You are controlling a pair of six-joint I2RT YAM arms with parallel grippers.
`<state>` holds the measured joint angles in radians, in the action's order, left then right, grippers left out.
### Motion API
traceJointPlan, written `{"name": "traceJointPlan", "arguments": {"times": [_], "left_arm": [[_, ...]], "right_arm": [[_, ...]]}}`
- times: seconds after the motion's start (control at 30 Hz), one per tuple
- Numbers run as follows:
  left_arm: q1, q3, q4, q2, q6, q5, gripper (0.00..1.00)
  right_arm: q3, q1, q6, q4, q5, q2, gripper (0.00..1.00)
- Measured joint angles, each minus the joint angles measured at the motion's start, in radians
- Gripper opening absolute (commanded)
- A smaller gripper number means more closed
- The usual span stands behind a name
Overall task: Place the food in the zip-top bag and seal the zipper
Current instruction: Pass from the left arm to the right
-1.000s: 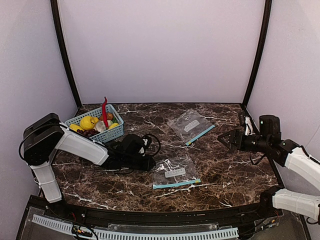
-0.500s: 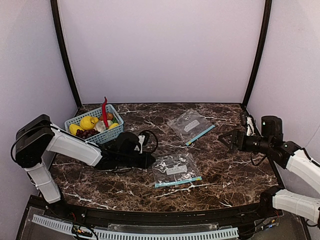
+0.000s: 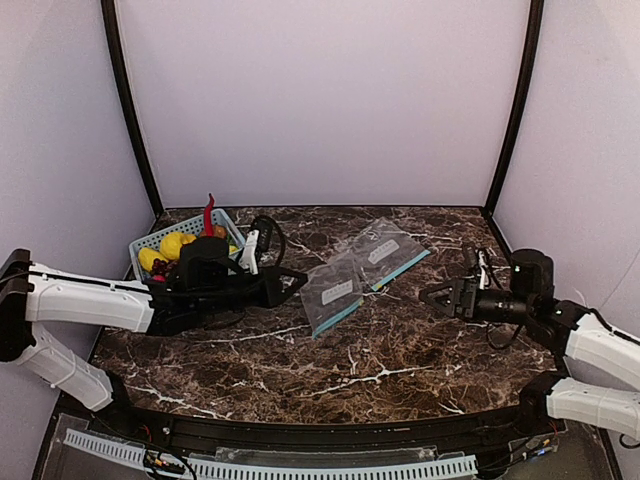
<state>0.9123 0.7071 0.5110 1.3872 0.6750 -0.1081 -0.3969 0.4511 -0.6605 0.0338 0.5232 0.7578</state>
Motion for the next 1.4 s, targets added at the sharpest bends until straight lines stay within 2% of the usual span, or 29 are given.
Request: {"name": "traceJointPlan", "arguments": {"times": [0.23,0.63,1.0,1.4], "left_arm": [[0.000,-0.024,0.053,-0.109,0.052,0.008,0.01],[0.000,-0.006,0.108,-0.166,0.134,0.030,0.01],[0.016,0.037,0.146,-0.166,0.174,0.029,0.01],[0.024,0.044,0.191,-0.166,0.204,0.030,0.01]], "right_arm": [[0.018,0.144,-0.149,-0.215,-0.046,0.078,0.98],[-0.053,0.350,-0.310,-0.535,-0.169,0.370,0.95],[-0.176,0.394,-0.340,-0.791,-0.173,0.637,0.89],[-0.254,0.398,-0.346,-0.904,-0.153,0.731,0.85]]}}
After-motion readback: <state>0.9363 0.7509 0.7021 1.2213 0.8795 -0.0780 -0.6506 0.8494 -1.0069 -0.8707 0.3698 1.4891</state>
